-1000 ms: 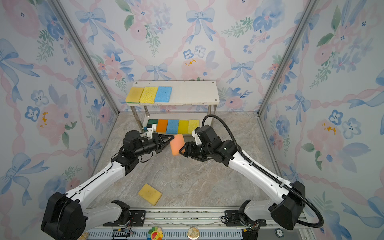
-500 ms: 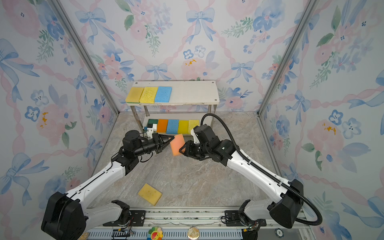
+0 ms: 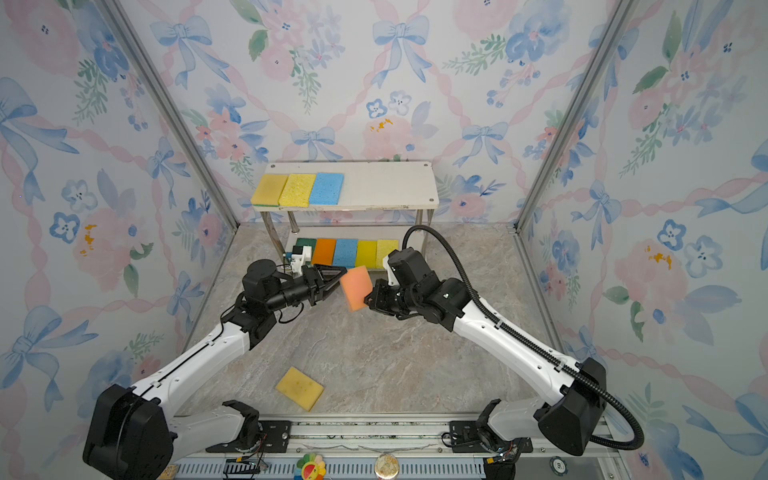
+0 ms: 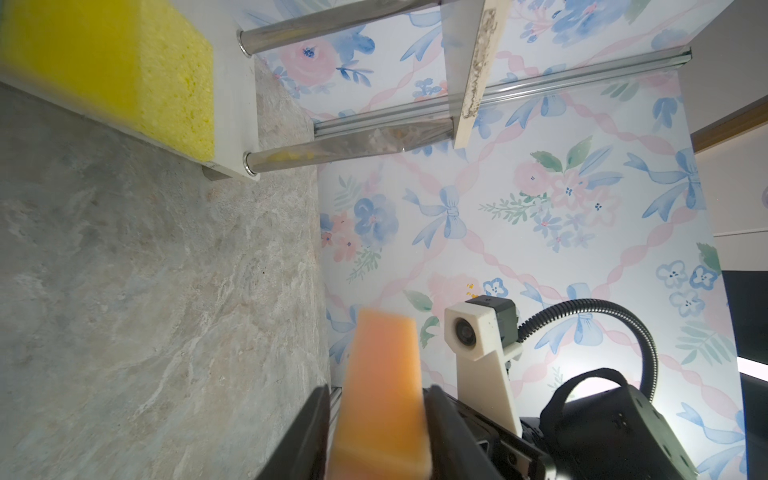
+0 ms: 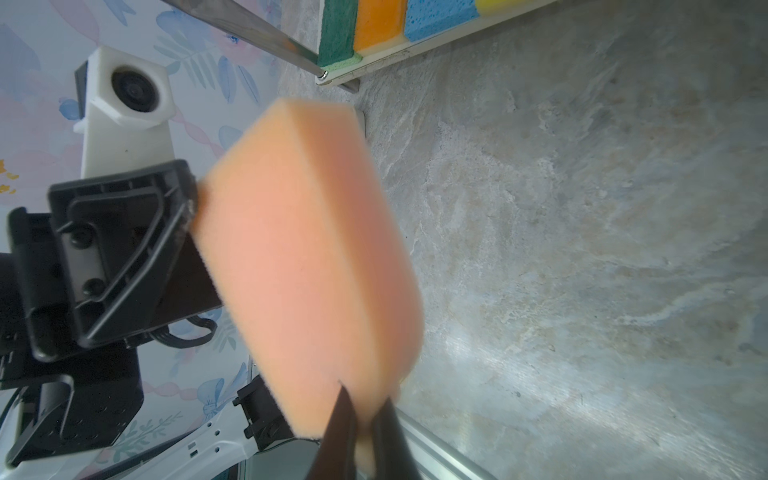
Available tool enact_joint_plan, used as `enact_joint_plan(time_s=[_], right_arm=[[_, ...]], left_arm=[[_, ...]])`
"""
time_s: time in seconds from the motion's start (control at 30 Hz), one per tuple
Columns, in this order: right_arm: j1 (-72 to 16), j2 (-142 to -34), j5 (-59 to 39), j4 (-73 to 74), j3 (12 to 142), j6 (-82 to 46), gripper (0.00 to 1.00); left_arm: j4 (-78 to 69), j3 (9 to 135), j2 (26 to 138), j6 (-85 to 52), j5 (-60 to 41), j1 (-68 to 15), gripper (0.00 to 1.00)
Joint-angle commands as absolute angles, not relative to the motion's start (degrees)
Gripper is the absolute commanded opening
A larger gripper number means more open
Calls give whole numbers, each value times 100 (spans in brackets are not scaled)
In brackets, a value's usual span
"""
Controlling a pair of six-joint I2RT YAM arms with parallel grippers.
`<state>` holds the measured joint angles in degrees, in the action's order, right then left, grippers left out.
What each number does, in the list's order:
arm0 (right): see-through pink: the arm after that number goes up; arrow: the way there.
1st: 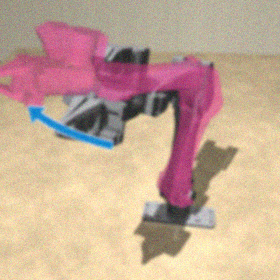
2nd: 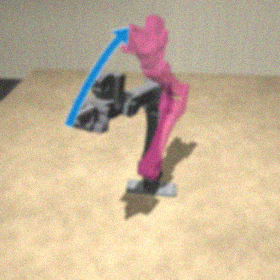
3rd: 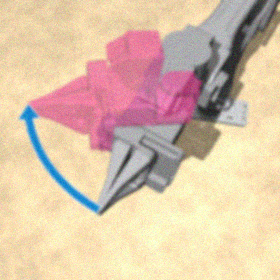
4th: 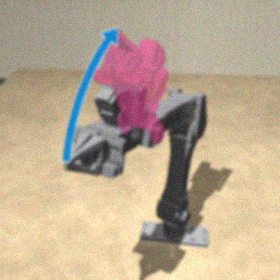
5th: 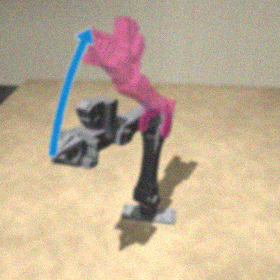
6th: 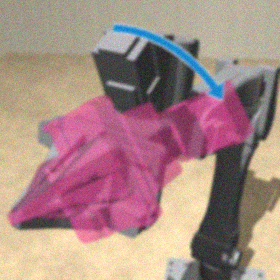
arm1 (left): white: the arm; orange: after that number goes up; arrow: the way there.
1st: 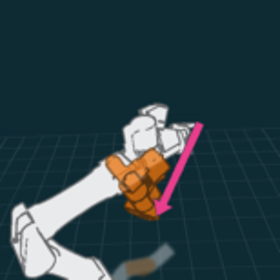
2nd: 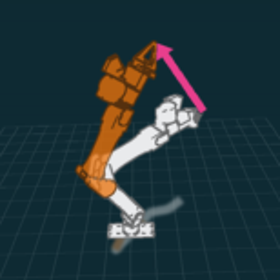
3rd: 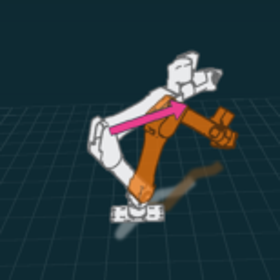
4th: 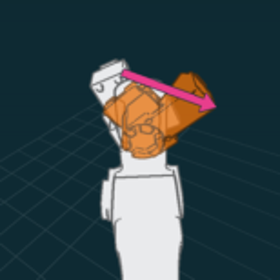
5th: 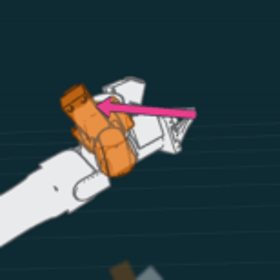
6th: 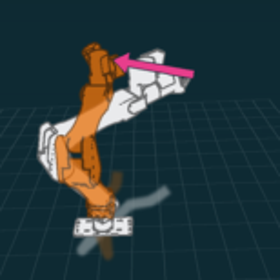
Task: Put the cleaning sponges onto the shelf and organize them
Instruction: 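Raise the pink-orange sponge to the top shelf while the left gripper draws back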
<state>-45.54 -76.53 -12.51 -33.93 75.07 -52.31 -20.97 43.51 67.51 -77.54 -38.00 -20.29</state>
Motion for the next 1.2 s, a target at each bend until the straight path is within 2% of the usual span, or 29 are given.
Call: enact_joint_plan(time_s=[0.0,0.1,0.17,0.3,0.4,0.53,0.97,1.07,1.17], right_arm=[[-4429,-7260,-982,-3808,7653,-5168,10],[-4292,-7076,-877,-4121,7752,-5127,9],[-4177,-6993,-826,-4321,7895,-5077,9],[-3844,-7019,-869,-4536,8392,-5012,9],[-3568,-7371,-1116,-4531,9001,-4935,9],[-3311,-8151,-1388,-4589,10100,-4742,10],[-3067,-11104,-1988,-4889,13816,-4478,10],[-3029,-11597,-2031,-4933,14436,-4520,10],[-2949,-11801,-2049,-4710,14531,-4732,10]], left_arm=[[-2117,4535,6456,-7589,-3913,-1872,69],[-1366,4902,6231,-7058,-3752,-1776,88],[-641,5208,6074,-6542,-3441,-1747,98],[186,5018,5609,-6169,-2803,-1665,98],[317,4443,5300,-6313,-2816,-1657,98],[396,3957,4846,-6394,-2878,-1653,98],[1050,3714,4345,-6143,-3148,-1526,98],[1113,3638,4265,-6161,-3192,-1512,98],[1130,3593,4225,-6170,-3215,-1490,98]])
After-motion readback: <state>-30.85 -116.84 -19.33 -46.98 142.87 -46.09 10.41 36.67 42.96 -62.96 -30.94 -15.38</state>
